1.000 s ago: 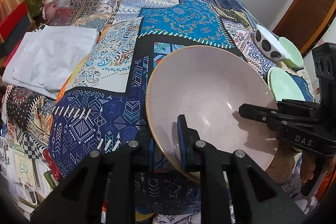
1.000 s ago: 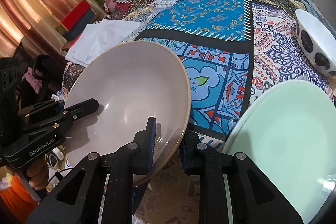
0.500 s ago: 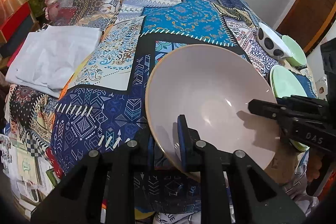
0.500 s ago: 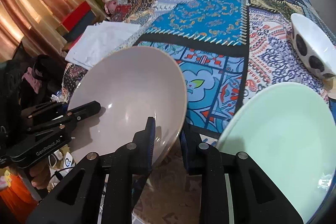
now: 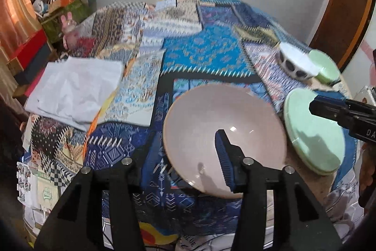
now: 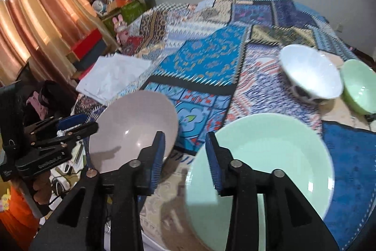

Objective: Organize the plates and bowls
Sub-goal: 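Open both grippers off the pink bowl and move to the white bowl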

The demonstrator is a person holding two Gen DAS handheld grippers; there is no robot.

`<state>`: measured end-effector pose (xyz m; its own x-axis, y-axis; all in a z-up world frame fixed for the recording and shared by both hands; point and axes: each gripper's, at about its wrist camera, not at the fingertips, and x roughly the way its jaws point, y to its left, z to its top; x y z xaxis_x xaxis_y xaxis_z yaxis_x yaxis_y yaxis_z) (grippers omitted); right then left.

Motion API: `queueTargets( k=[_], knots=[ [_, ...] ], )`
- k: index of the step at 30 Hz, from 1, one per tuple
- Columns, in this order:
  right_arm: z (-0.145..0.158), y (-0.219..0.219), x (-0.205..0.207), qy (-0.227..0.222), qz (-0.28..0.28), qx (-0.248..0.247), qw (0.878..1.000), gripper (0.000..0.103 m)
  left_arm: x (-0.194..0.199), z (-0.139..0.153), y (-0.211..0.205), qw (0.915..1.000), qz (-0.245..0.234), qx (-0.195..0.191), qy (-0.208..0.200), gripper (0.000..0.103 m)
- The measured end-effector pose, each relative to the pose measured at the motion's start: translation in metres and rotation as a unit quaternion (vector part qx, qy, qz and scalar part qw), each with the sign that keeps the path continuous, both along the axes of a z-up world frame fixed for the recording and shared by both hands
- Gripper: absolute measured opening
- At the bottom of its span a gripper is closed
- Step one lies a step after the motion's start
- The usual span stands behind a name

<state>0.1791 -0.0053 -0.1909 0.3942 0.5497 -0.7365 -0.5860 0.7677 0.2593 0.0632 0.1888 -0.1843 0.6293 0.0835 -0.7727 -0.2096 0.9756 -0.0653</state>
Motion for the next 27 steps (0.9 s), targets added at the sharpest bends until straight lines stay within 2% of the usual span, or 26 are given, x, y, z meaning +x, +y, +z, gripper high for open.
queueTargets(
  k=[3, 5, 10, 15, 22, 27],
  knots=[
    [0.01, -0.021, 0.001, -0.017, -0.019, 0.006, 1.0, 0.047, -0.003, 0.022, -0.014, 0.9993, -0.002, 0.015, -0.034, 0.06],
    [0.018, -0.036, 0.002, -0.03, -0.032, 0.007, 0.999, 0.048, -0.004, 0.036, -0.024, 0.9981, -0.006, 0.022, -0.057, 0.067],
    [0.035, -0.071, 0.005, -0.058, -0.062, 0.004, 0.996, 0.054, 0.004, 0.064, -0.053, 0.995, -0.027, 0.032, -0.09, 0.076],
    [0.052, -0.11, 0.015, -0.083, -0.101, 0.008, 0.991, 0.069, 0.027, 0.08, -0.082, 0.9929, -0.056, 0.03, -0.1, 0.078],
    [0.061, -0.143, 0.038, -0.1, -0.135, -0.001, 0.986, 0.071, 0.074, 0.084, -0.114, 0.9914, -0.09, 0.009, -0.095, 0.078],
    [0.051, -0.154, 0.065, -0.094, -0.145, -0.01, 0.985, 0.071, 0.115, 0.079, -0.133, 0.9908, -0.103, 0.014, -0.087, 0.078]
  ],
)
